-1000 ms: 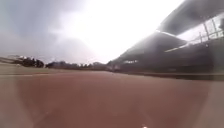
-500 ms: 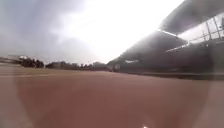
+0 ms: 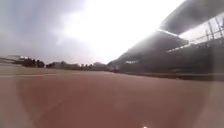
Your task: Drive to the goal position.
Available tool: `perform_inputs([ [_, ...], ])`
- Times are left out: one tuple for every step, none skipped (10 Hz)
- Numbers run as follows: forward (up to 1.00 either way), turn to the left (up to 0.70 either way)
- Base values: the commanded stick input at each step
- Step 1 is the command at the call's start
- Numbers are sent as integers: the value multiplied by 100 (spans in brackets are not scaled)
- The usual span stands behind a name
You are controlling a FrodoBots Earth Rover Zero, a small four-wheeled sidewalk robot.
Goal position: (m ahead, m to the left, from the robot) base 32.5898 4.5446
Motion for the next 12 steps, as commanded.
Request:
perform_inputs([
  [70, 0],
  [70, 0],
  [70, 0],
  [70, 0],
  [70, 0],
  [70, 0],
  [70, 0],
  [70, 0],
  [70, 0],
  [70, 0],
  [70, 0],
  [70, 0],
])
